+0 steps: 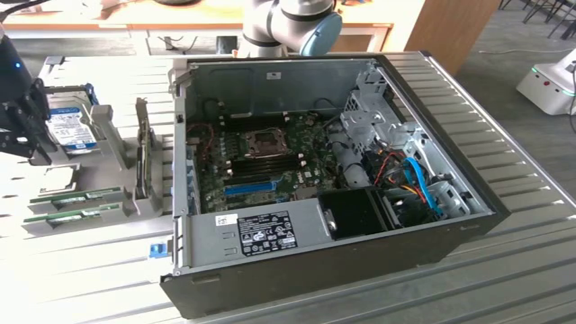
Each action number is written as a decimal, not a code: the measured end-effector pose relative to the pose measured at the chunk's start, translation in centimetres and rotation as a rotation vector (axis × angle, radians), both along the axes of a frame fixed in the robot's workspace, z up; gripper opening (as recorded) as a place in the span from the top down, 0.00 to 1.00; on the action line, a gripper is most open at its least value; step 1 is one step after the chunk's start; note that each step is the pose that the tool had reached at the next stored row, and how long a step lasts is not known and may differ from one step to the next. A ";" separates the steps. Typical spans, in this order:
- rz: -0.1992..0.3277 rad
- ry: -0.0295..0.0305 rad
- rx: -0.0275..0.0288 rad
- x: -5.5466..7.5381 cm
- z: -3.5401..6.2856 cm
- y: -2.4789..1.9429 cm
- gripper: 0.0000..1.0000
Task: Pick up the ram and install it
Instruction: 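Pick up the ram and move it above insertion slot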
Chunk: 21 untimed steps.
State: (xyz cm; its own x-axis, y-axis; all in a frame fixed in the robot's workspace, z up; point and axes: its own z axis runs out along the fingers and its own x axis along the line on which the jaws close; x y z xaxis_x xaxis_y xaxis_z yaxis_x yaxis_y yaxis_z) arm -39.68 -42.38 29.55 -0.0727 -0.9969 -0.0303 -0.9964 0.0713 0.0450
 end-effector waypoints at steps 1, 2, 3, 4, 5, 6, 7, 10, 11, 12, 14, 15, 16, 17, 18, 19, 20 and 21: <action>0.000 0.0000 0.0000 0.0 -0.14 0.00 0.69; 0.000 0.0000 0.0000 0.0 -0.28 0.00 0.69; 0.000 0.0000 0.0000 0.0 -0.44 0.00 0.69; 0.000 -0.0001 0.0001 0.0 -0.58 0.00 0.69; 0.000 0.0000 0.0000 0.0 -0.72 0.00 0.69; 0.000 0.0000 0.0000 0.0 -0.86 0.00 0.69; 0.000 0.0000 0.0000 0.0 -1.01 0.00 0.69; 0.000 0.0000 0.0000 0.0 -1.42 0.00 0.69; 0.000 0.0000 0.0000 0.0 -1.55 0.00 0.69; 0.000 0.0000 0.0000 0.0 -1.70 0.00 0.69; 0.000 -0.0001 0.0001 0.0 -1.98 0.00 0.69; 0.000 0.0000 0.0000 0.0 -2.11 0.00 0.69; 0.000 0.0000 0.0000 0.0 -2.25 0.00 0.69; 0.000 0.0000 0.0000 0.0 -2.38 0.00 0.69; 0.000 0.0000 0.0000 0.0 -2.51 0.00 0.69; 0.000 0.0000 0.0000 0.0 -2.65 0.00 0.69; 0.000 -0.0002 0.0001 0.0 -2.79 0.00 0.69; 0.000 0.0000 0.0000 0.0 -2.91 0.00 0.69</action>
